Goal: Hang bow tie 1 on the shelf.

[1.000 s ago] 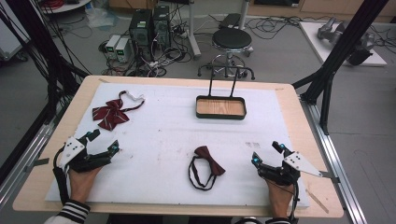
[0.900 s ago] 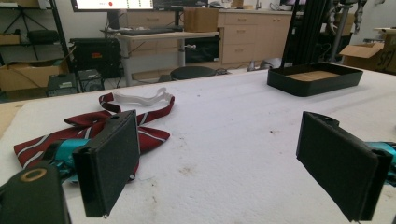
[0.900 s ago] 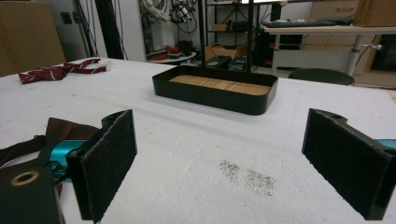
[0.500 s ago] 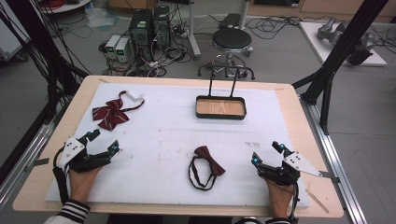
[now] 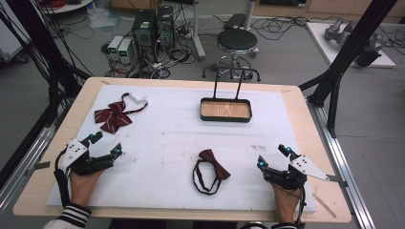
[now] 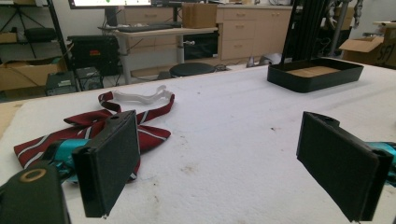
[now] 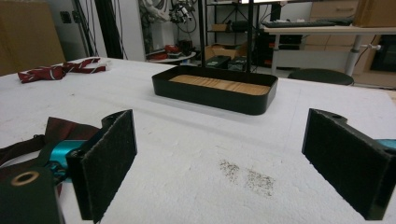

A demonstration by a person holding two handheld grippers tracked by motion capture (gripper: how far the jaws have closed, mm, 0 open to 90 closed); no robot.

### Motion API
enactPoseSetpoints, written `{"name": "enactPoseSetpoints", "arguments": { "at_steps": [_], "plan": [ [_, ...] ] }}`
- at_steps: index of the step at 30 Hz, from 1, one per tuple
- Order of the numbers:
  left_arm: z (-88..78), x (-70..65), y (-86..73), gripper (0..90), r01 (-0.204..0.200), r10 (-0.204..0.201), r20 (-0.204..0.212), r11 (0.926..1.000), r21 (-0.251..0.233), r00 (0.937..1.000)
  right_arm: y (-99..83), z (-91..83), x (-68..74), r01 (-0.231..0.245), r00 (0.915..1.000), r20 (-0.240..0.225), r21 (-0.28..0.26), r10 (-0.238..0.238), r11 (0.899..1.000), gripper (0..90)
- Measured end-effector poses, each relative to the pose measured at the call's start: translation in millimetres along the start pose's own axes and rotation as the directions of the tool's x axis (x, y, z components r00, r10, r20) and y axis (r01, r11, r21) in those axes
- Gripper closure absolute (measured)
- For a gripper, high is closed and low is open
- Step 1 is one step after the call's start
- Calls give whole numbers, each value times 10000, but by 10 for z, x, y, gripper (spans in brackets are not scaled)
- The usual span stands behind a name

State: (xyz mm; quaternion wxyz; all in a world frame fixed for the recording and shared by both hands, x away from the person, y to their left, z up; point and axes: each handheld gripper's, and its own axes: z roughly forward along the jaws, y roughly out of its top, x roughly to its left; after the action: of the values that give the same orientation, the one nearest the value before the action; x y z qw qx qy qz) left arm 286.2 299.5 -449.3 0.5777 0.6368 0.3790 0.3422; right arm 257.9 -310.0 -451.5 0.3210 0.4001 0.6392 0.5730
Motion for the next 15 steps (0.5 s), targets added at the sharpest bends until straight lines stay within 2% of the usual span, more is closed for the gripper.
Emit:
{"name": "enactPoseSetpoints", "arguments": {
  "at_steps": [10,15],
  "plan": [
    [39,78,208,136,-294,299,-188,9992,256,9994,-1,-2,1,-39,10000,-16,42,39,10000,93],
    [112,140,345,137,-614,652,-310,9920,1105,9974,0,0,-1,-32,10000,-4,7,32,10000,93]
  ]
}}
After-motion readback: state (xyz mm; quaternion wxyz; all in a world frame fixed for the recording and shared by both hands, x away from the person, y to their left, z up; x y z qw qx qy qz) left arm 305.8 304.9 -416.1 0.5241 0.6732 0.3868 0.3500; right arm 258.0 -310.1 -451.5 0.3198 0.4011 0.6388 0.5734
